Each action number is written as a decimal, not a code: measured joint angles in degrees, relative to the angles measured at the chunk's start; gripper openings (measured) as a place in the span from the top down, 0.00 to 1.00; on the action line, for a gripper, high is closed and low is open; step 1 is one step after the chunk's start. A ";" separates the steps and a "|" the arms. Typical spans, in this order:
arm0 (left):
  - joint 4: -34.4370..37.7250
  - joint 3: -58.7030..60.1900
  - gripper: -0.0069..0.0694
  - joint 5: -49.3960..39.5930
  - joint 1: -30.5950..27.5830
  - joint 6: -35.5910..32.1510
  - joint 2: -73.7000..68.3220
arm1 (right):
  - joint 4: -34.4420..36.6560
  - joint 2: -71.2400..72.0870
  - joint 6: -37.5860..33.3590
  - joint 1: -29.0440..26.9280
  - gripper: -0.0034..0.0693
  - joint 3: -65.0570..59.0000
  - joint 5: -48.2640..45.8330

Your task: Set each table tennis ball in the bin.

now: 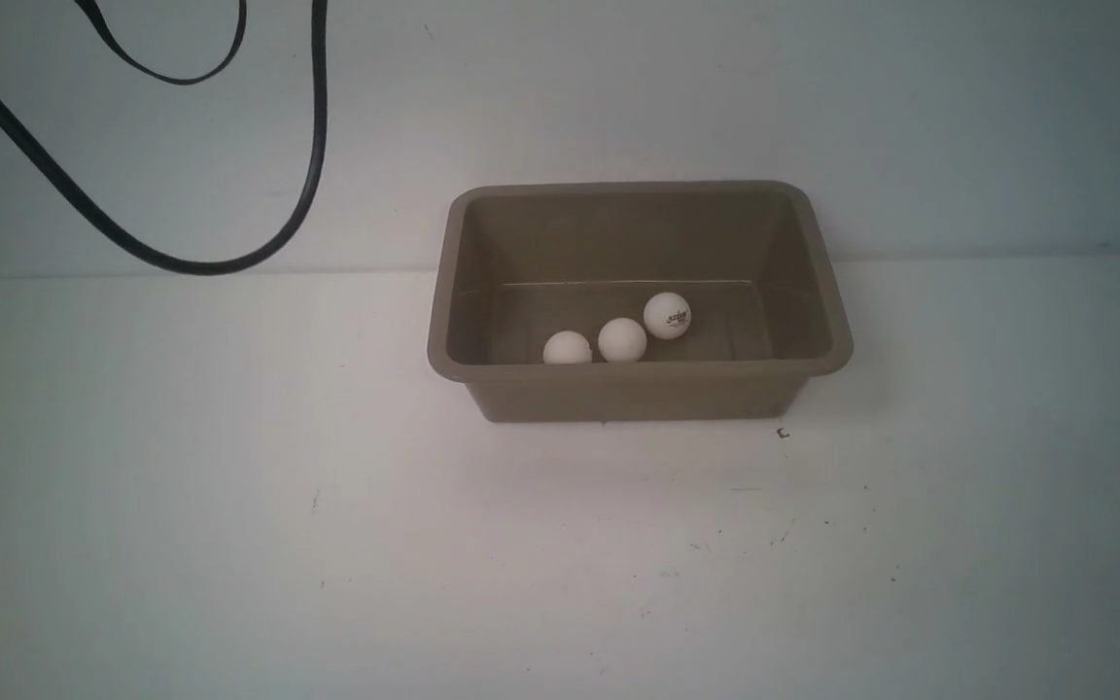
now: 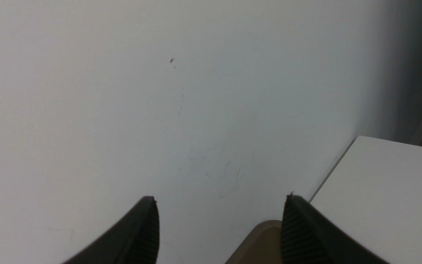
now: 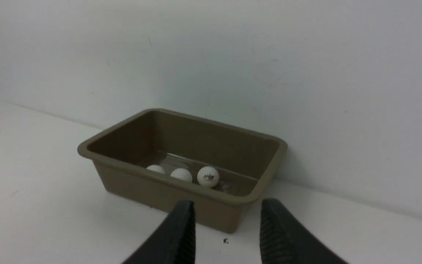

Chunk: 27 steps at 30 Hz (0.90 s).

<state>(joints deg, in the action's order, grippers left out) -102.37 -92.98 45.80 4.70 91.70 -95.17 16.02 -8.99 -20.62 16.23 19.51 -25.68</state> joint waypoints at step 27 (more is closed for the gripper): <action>0.00 0.00 0.38 5.27 0.00 1.72 0.07 | -1.28 3.68 0.00 0.00 0.62 -9.94 -8.66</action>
<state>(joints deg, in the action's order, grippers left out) -102.37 -92.98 51.06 4.70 93.41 -95.10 14.74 -5.32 -20.62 16.23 9.57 -34.34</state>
